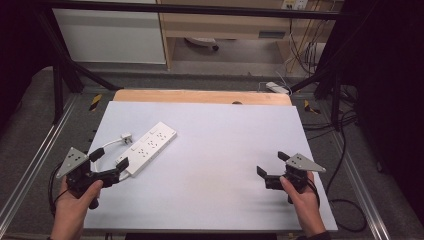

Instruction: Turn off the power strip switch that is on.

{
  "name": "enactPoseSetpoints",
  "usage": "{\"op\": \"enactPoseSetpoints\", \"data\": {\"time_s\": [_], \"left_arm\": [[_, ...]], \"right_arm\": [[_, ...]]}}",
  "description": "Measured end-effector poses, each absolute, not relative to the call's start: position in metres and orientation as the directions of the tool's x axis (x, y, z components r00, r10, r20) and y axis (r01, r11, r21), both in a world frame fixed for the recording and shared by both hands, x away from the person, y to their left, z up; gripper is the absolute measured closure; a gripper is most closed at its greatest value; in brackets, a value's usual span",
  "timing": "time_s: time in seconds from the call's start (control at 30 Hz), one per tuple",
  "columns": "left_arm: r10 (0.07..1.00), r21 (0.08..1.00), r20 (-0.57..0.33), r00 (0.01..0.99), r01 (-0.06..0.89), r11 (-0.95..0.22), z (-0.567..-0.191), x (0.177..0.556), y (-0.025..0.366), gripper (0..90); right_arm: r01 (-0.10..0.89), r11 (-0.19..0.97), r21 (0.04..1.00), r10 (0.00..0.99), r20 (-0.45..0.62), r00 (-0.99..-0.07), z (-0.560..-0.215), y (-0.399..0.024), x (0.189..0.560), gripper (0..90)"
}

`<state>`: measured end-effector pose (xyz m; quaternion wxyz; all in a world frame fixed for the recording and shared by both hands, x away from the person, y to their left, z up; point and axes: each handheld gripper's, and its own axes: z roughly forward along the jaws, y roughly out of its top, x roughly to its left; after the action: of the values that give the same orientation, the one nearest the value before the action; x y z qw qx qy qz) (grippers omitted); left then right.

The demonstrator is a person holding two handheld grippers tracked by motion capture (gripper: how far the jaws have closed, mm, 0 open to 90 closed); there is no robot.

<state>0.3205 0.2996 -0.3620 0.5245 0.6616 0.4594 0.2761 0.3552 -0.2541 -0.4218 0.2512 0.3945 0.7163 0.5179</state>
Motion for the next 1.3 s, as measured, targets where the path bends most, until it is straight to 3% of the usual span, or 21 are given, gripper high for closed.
{"op": "enactPoseSetpoints", "data": {"time_s": [0.77,1.3], "left_arm": [[0.883,0.958,-0.116,0.454,0.286,-0.021,-0.325,0.354,0.289,5.4],[0.878,0.952,-0.109,0.466,0.304,-0.043,-0.323,0.371,0.280,5.3]], "right_arm": [[0.303,0.170,0.938,0.816,0.039,-0.577,-0.423,-0.249,0.354,2.1],[0.302,0.167,0.939,0.817,0.039,-0.575,-0.423,-0.251,0.354,2.2]]}}
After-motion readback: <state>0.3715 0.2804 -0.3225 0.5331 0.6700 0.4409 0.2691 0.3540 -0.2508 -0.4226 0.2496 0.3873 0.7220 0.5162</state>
